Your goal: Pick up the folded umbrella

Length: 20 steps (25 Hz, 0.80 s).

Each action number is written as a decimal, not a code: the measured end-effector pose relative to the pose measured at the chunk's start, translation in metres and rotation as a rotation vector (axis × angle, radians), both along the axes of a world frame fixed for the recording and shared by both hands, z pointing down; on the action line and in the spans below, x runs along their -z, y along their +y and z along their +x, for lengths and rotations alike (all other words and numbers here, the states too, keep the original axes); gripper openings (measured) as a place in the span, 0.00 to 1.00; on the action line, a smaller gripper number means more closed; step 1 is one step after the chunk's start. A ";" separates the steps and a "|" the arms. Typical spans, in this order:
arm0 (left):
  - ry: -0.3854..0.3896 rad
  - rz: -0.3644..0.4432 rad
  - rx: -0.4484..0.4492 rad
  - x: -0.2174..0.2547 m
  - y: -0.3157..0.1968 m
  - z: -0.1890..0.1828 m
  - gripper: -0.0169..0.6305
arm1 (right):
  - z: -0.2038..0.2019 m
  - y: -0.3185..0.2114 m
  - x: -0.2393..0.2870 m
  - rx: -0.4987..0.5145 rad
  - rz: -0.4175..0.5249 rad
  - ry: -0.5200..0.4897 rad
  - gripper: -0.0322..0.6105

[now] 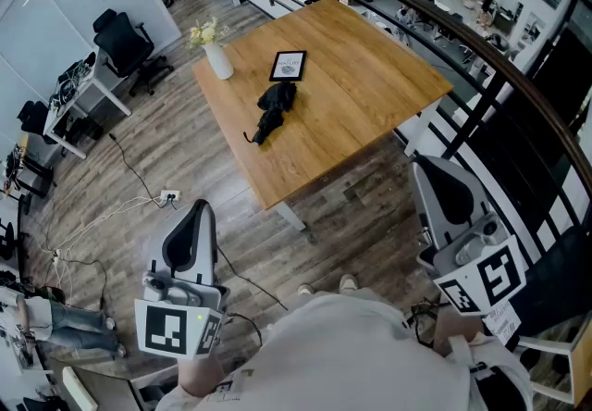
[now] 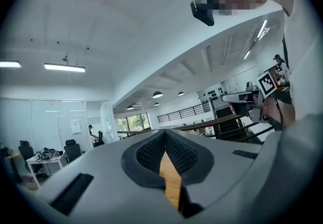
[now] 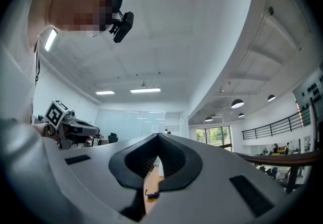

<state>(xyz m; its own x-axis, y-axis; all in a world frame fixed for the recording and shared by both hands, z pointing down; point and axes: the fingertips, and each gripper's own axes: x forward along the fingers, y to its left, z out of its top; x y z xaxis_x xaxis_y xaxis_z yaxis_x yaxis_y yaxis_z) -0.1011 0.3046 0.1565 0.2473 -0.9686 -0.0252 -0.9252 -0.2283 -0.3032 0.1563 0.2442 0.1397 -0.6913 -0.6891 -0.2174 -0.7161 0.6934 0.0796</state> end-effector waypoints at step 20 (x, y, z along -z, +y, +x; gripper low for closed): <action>0.078 -0.048 -0.028 -0.010 -0.032 0.040 0.05 | 0.026 -0.030 -0.014 0.056 -0.062 0.018 0.09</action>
<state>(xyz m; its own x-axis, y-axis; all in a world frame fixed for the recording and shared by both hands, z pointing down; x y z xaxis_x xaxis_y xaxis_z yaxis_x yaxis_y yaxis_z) -0.0606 0.2721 0.1665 0.2731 -0.9620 0.0011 -0.9388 -0.2667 -0.2182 0.1824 0.2137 0.1540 -0.7324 -0.6612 -0.1624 -0.6752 0.7361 0.0482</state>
